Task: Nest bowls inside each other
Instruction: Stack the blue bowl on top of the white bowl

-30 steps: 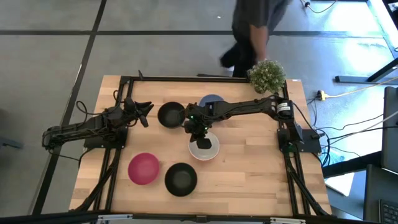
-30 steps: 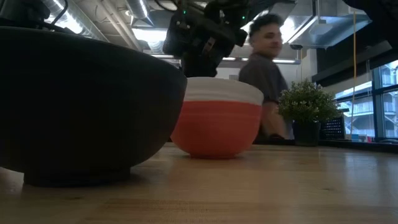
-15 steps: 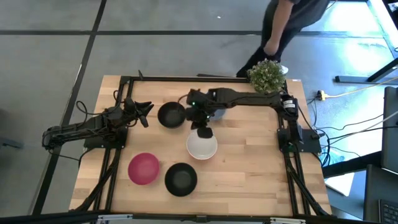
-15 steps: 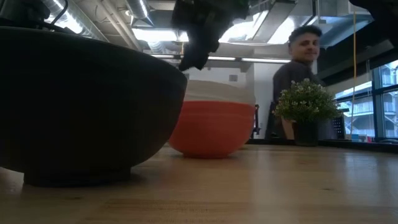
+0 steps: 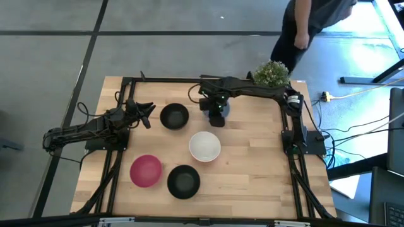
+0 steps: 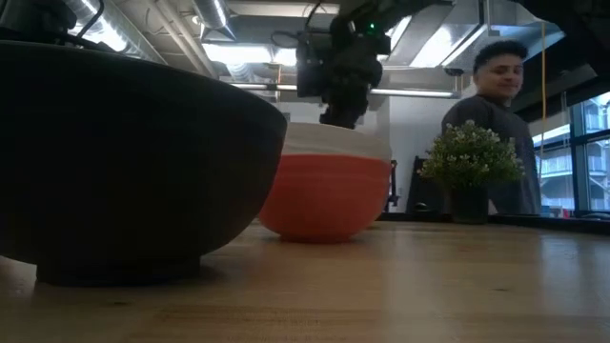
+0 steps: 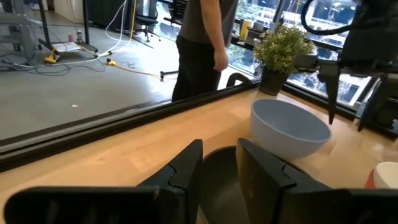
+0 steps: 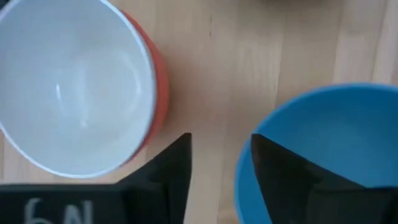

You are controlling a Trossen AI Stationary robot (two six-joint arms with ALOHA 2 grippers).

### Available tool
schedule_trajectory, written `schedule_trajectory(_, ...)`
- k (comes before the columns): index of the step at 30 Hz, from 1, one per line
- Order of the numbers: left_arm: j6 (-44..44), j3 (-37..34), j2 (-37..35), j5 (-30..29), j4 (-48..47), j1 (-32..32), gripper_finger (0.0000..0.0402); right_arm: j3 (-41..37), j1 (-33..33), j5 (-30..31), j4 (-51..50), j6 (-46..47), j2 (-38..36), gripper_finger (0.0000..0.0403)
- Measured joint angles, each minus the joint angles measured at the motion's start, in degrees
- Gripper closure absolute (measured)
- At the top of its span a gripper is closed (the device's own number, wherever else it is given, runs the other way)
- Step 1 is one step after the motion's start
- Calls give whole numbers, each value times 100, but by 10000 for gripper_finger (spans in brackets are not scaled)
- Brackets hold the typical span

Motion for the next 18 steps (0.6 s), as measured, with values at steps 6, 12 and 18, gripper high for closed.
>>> schedule_trajectory(6, 0, 0, 0, -6, 0, 0, 308, -567, -179, -138, 284, -23, 0, 202)
schedule_trajectory(12, 1, 0, 0, -111, 0, 0, 308, -1007, -178, -192, 761, -51, 2, 203)
schedule_trajectory(18, 9, 0, 0, -130, 0, 0, 308, -1281, -180, -181, 1134, -49, 2, 224)
